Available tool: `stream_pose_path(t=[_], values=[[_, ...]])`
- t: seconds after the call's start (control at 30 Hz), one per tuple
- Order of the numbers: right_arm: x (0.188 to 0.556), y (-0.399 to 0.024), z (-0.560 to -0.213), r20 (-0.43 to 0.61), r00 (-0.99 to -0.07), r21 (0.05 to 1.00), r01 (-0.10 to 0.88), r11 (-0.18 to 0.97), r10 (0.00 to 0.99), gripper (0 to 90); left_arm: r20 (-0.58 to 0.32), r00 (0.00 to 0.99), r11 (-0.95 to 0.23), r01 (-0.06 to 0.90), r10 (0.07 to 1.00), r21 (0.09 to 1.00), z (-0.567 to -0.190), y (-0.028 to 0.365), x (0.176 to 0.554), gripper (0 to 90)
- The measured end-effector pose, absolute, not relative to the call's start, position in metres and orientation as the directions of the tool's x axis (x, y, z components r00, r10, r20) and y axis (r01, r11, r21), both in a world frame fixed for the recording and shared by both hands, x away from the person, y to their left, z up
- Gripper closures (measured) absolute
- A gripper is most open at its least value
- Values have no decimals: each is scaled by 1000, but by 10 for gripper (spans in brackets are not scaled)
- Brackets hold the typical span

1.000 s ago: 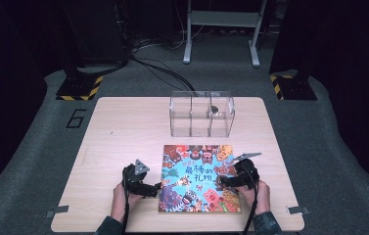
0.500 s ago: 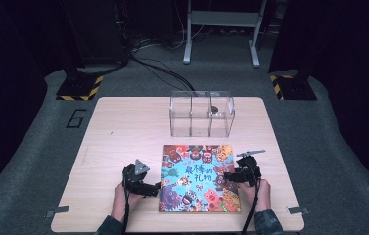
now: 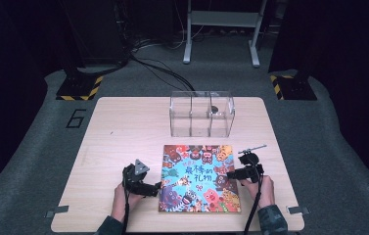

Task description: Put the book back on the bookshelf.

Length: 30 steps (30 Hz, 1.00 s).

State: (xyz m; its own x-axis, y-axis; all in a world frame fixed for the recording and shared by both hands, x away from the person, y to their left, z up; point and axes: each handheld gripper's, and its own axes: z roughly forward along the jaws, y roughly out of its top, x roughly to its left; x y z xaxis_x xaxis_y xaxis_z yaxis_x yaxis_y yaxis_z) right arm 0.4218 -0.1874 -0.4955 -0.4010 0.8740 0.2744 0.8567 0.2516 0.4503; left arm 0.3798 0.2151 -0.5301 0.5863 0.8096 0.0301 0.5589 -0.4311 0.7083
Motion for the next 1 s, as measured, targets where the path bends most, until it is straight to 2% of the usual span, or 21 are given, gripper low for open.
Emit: stream_pose_path(t=[0.23, 0.47, 0.63, 0.83, 1.0], values=[[429, -183, -493, 263, -394, 411, 872, 267, 881, 536, 30, 586, -431, 559, 810, 709, -530, 215, 380, 0], [429, -186, -494, 272, -404, 425, 865, 267, 873, 550, 31, 587, -431, 557, 809, 710, -530, 215, 380, 1], [429, -196, -498, 348, -378, 438, 874, 208, 858, 574, 31, 587, -431, 558, 809, 709, -530, 215, 380, 1], [429, -195, -496, 334, -386, 434, 873, 223, 860, 572, 32, 587, -432, 556, 809, 710, -530, 215, 380, 1], [428, -199, -495, 372, -374, 440, 877, 194, 850, 574, 31, 587, -431, 557, 809, 710, -530, 215, 380, 1]])
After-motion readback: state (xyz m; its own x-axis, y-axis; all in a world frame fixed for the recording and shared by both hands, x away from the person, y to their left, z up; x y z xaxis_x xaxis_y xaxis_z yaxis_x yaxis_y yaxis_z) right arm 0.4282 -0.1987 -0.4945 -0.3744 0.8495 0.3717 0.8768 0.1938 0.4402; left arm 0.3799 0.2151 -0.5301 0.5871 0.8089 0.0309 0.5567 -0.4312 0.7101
